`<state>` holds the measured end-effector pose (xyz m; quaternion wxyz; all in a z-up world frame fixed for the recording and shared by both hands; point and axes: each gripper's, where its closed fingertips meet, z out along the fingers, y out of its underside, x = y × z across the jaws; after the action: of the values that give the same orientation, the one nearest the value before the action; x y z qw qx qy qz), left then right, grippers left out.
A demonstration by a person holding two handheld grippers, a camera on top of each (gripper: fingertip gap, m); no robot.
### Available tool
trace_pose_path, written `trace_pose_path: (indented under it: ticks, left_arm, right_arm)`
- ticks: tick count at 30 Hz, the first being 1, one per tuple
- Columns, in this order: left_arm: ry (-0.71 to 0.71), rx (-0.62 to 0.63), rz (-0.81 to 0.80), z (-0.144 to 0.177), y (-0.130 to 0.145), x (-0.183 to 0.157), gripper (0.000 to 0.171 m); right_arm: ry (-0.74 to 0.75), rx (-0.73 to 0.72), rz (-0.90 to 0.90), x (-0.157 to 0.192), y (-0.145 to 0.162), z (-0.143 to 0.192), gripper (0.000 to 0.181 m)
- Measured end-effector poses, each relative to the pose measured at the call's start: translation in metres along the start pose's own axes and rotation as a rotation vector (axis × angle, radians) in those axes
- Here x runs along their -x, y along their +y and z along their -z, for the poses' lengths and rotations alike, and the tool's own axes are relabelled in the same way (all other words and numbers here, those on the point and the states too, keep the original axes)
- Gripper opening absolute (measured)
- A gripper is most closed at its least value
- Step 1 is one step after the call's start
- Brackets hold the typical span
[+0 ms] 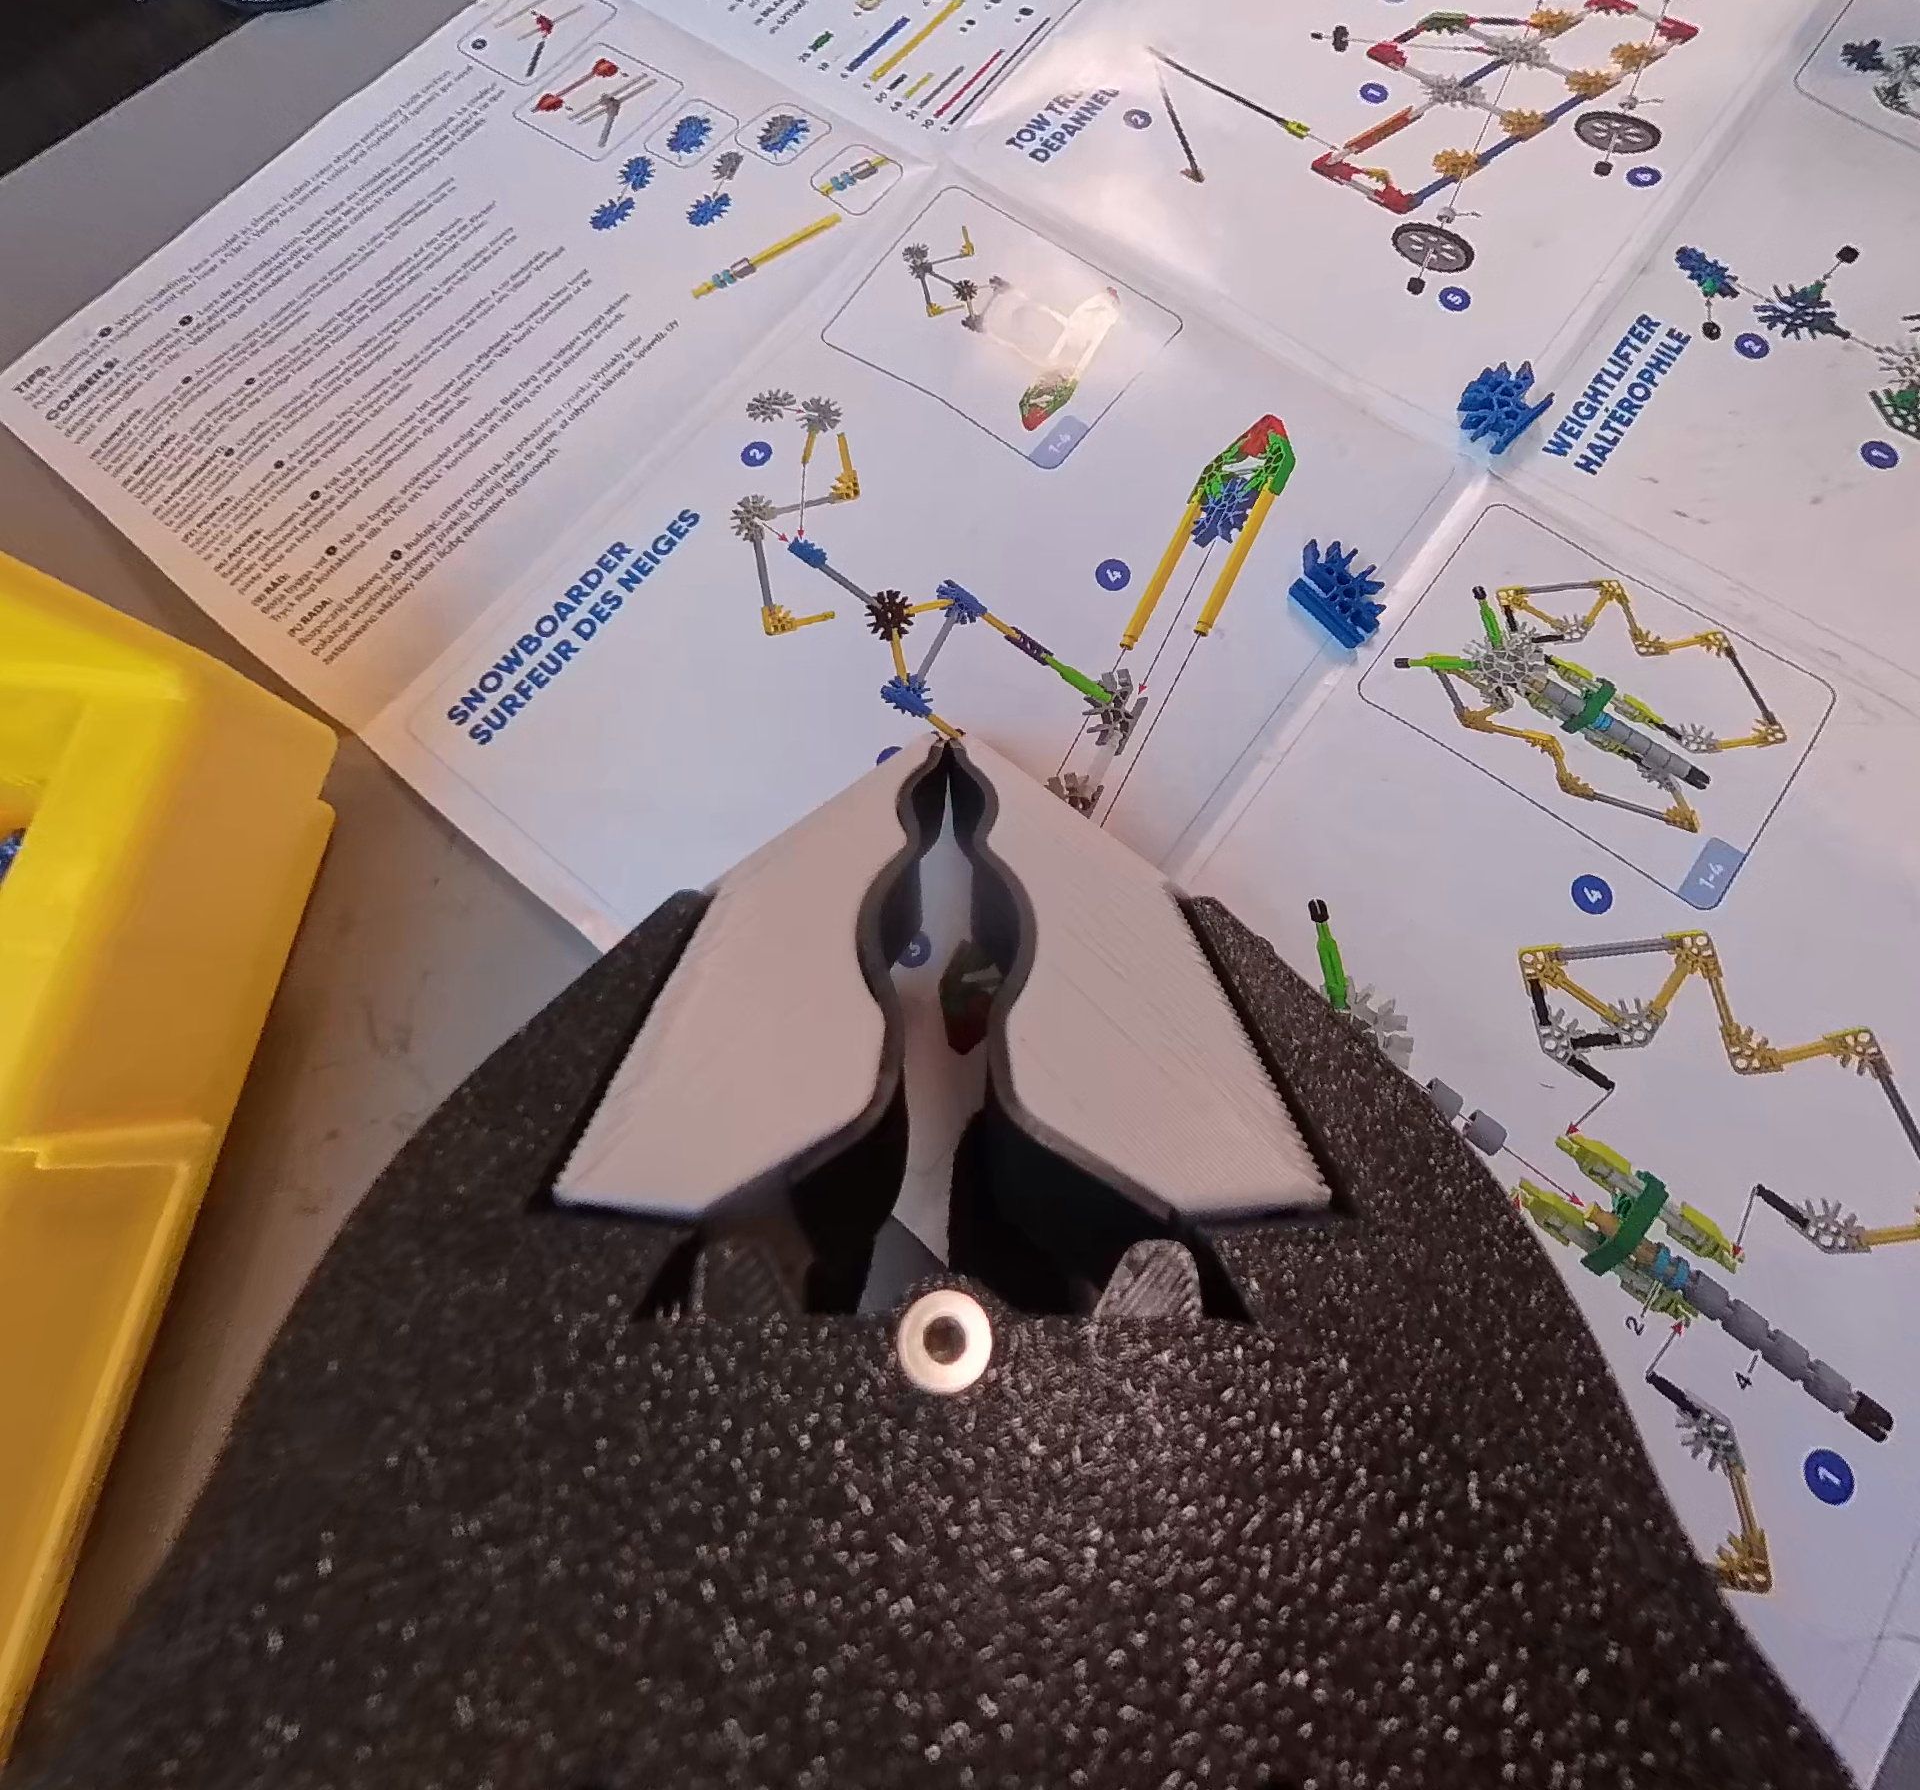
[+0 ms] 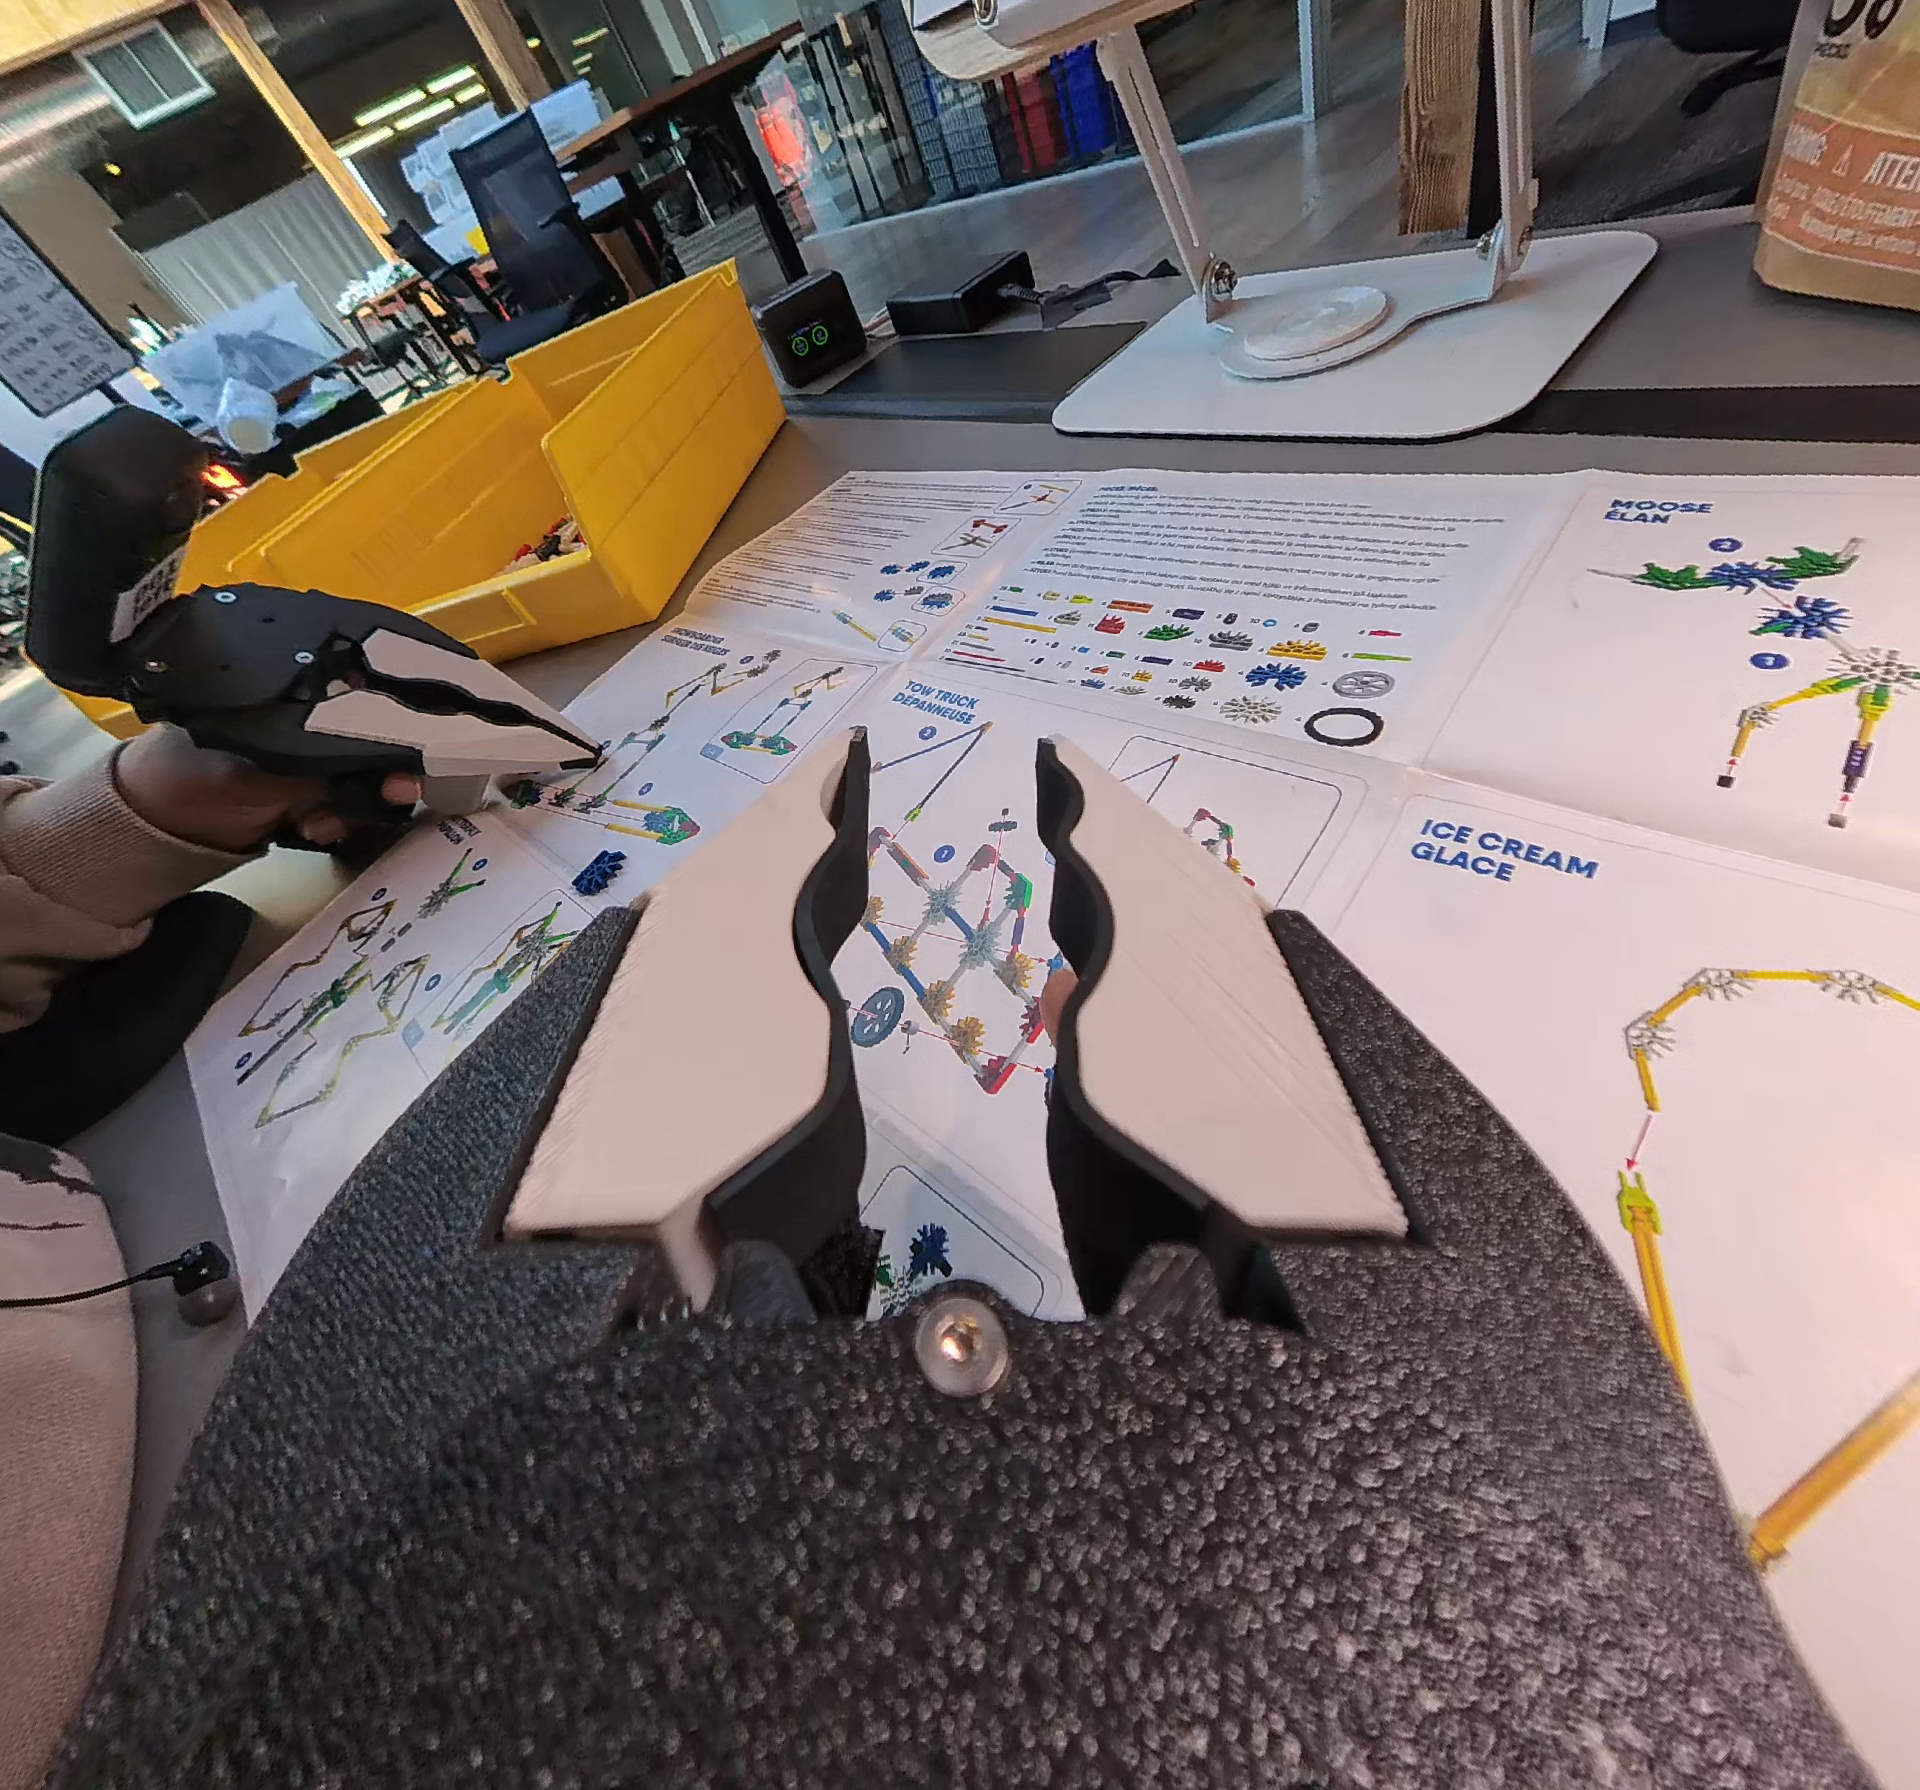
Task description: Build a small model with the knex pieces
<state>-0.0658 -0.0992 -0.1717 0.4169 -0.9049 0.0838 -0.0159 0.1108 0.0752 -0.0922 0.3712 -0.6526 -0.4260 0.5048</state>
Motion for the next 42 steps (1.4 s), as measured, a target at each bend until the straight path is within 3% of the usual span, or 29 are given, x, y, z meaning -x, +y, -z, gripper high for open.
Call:
trace_pose_path:
  ticks: [42]
  left_arm:
    - [-0.024,-0.021,0.026,0.0046,0.0005,0.0070,0.001]
  right_arm:
    - [-0.008,-0.005,-0.053,-0.0056,-0.0010,-0.0001,0.032]
